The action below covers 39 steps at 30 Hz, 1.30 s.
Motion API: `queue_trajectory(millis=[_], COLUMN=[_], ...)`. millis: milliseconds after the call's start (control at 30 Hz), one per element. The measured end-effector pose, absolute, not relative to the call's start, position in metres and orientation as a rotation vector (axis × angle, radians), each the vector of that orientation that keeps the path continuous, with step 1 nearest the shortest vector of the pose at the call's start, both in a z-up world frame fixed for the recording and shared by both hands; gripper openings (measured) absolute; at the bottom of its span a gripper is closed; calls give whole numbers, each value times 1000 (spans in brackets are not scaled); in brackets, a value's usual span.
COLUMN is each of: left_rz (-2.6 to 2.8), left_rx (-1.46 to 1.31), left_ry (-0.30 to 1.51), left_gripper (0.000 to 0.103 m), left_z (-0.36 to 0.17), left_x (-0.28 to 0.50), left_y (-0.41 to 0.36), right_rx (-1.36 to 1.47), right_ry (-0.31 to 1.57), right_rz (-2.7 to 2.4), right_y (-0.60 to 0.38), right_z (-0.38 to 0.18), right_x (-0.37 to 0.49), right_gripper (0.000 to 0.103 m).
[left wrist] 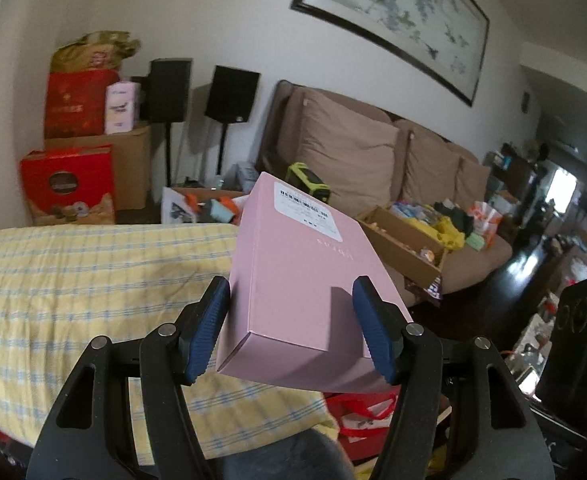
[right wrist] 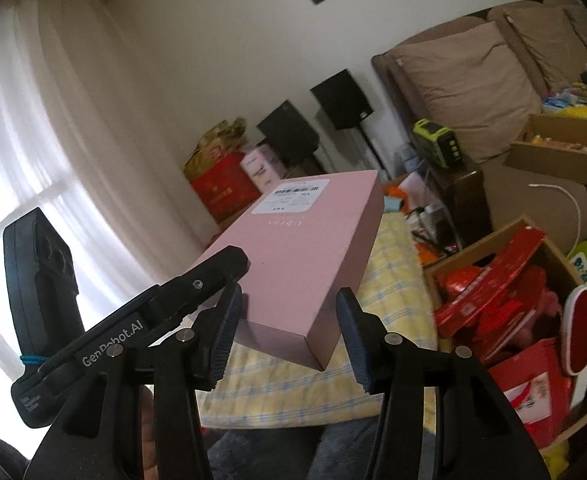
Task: Organize objects
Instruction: 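Lower the pink box into the cardboard box and open the left gripper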
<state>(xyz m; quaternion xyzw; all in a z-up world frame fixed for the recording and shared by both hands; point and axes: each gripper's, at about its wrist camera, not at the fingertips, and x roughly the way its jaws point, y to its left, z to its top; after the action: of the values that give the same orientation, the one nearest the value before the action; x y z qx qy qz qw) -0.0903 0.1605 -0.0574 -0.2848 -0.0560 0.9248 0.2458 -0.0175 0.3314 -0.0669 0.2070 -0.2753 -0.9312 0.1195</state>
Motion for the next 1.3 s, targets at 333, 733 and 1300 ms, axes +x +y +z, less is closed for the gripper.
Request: queue_trajectory(millis=[333,733,1300], left_rz=[2441,2335,2304], left_rx=[-815,-907,-983], left_ry=[-64,27,6], left_gripper=[58,56,56], left_z=[-77,-122,-159], left_x=[-103,-125,-159], left_y=[221,288,317], right_rx=[649,775,852], right_ry=[-856,-930,-1021], right_rz=[-2782,-2849,-2836], right_y=[379,433,467], right_z=[-85,-122,-155], right_x=[-16,-20,-46], right_gripper=[51,49,49])
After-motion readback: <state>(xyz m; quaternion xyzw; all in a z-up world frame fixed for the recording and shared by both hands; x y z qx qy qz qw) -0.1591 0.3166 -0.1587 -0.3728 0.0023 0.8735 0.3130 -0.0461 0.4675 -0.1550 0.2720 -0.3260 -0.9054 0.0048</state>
